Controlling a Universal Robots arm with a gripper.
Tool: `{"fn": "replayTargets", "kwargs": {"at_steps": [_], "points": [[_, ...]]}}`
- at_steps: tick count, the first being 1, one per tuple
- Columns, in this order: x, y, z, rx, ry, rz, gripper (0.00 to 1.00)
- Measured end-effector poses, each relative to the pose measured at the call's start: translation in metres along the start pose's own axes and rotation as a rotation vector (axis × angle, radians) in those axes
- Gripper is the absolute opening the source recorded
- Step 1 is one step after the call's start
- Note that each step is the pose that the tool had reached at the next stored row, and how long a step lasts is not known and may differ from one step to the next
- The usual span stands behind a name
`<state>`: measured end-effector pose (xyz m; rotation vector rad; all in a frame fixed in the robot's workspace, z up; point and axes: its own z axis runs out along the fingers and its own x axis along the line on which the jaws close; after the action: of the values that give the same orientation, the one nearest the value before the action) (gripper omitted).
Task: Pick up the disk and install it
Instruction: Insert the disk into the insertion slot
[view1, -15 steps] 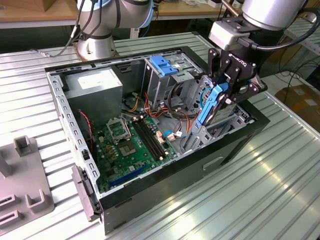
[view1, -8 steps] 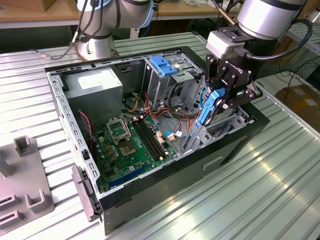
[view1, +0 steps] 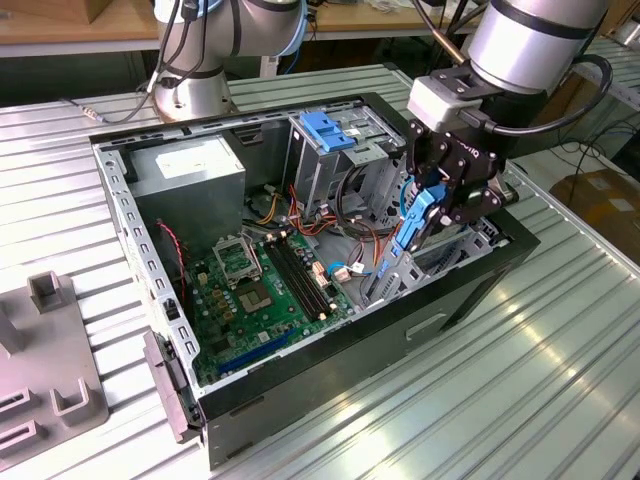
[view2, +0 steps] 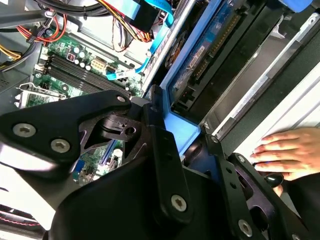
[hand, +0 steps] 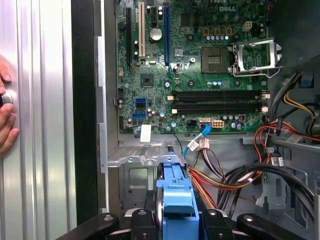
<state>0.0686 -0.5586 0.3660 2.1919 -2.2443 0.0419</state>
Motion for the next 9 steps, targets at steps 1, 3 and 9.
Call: {"fn": "replayTargets", "kwargs": {"at_steps": [1, 3, 9], "points": [[0.0000, 0.0000, 0.0001, 0.0001, -0.0001, 0.000, 0.38], [0.0000, 0.0000, 0.0000, -0.0001, 0.0005, 0.000, 0.44], [0.0000, 0.0000, 0.0000, 0.0000, 0.0012, 0.000, 0.36]]}}
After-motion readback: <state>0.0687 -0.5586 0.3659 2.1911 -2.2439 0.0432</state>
